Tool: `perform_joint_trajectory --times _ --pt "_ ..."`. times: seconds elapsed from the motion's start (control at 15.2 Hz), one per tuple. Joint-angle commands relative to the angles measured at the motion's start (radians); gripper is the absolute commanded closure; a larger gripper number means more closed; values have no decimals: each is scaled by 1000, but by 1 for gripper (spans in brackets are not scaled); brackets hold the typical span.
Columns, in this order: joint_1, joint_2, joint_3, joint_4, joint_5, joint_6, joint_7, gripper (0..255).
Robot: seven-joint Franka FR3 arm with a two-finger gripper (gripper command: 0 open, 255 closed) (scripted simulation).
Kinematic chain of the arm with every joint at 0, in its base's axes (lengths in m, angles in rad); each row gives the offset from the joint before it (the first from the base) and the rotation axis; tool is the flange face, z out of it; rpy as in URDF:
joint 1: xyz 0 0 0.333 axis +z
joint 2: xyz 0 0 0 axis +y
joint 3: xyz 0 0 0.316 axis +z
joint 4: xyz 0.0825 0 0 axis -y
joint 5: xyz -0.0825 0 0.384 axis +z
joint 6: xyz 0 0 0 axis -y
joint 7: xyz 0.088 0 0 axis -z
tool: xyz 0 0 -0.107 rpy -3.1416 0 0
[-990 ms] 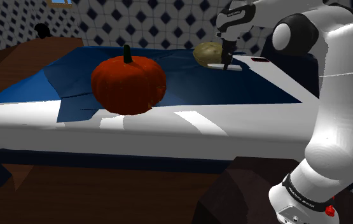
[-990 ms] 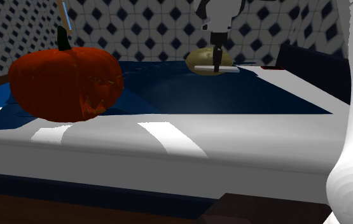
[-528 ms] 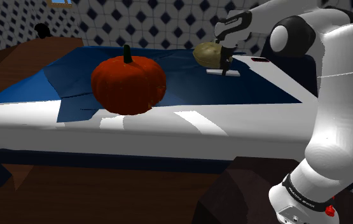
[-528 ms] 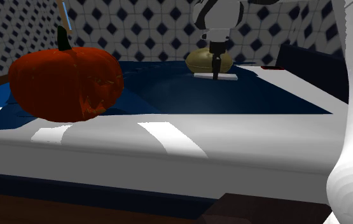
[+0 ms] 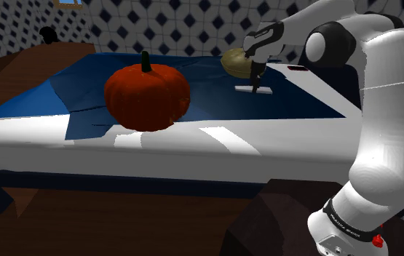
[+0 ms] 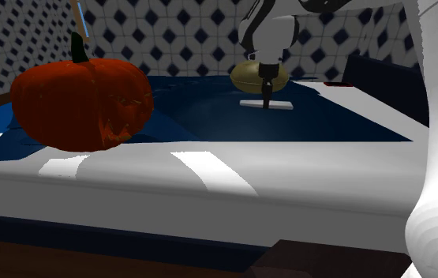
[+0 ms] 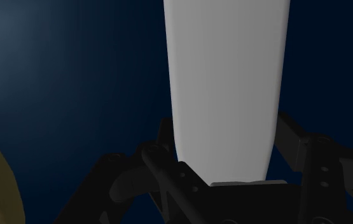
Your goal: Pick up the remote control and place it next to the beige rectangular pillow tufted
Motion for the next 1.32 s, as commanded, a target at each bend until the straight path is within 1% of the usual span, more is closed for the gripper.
perform_joint_trajectory --times 0.0,0.46,0.53,0.86,1.12,1.25 --pt "0 2 0 -12 1 15 -2 255" --pt "0 2 1 -12 1 15 -2 255" --pt "0 2 1 -12 1 15 -2 0" --pt "0 2 1 -12 1 15 -2 0" --pt "0 -38 -7 53 -11 -89 6 0" --pt "0 -38 -7 53 -11 -89 6 0"
